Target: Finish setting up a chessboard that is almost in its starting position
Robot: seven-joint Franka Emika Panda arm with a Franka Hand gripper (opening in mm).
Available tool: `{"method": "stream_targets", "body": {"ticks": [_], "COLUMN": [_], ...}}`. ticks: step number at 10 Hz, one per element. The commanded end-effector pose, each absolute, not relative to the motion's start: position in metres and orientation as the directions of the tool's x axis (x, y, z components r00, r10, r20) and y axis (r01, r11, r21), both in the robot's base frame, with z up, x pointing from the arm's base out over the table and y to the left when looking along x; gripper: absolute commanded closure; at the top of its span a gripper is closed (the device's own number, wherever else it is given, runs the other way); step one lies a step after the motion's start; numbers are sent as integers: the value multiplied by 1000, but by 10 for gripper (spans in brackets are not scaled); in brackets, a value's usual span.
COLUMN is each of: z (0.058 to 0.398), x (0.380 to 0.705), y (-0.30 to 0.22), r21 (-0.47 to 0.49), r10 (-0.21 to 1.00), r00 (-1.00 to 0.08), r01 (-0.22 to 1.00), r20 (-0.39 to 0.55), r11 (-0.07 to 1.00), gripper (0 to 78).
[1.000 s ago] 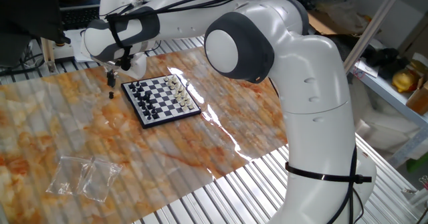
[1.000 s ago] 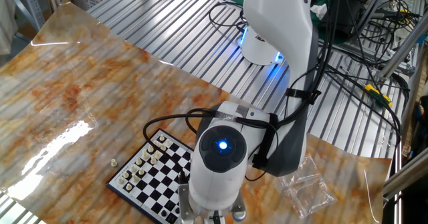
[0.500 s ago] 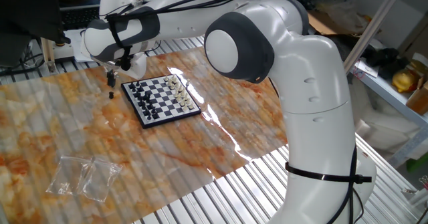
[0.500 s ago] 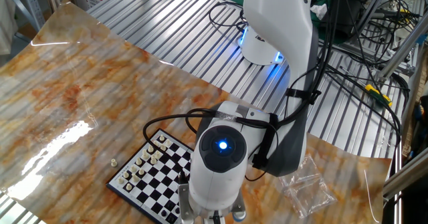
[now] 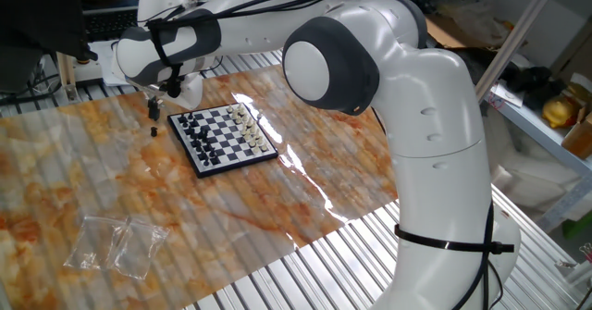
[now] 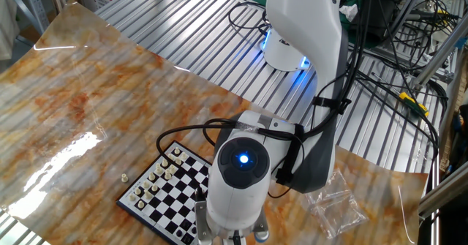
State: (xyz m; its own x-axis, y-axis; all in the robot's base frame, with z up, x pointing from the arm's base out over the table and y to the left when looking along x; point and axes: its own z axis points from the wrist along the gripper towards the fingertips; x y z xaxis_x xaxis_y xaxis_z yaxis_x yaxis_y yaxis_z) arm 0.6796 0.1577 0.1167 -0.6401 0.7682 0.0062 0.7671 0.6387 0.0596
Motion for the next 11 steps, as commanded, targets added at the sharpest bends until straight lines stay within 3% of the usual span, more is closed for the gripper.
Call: {"method": "stream_targets", "body": {"ticks": [1,3,8,11], "z": [98,102,147,148], "x": [696,692,676,683], "y": [168,171,163,159], "r21": [58,21,9,-3], "r10": [742,645,595,566], "r00": [-669,-763,-804,-824], "r01": [740,645,595,566], "r20": [-43,-42,-16,-29], "r11": [670,764,804,824], "gripper": [776,776,776,776]}}
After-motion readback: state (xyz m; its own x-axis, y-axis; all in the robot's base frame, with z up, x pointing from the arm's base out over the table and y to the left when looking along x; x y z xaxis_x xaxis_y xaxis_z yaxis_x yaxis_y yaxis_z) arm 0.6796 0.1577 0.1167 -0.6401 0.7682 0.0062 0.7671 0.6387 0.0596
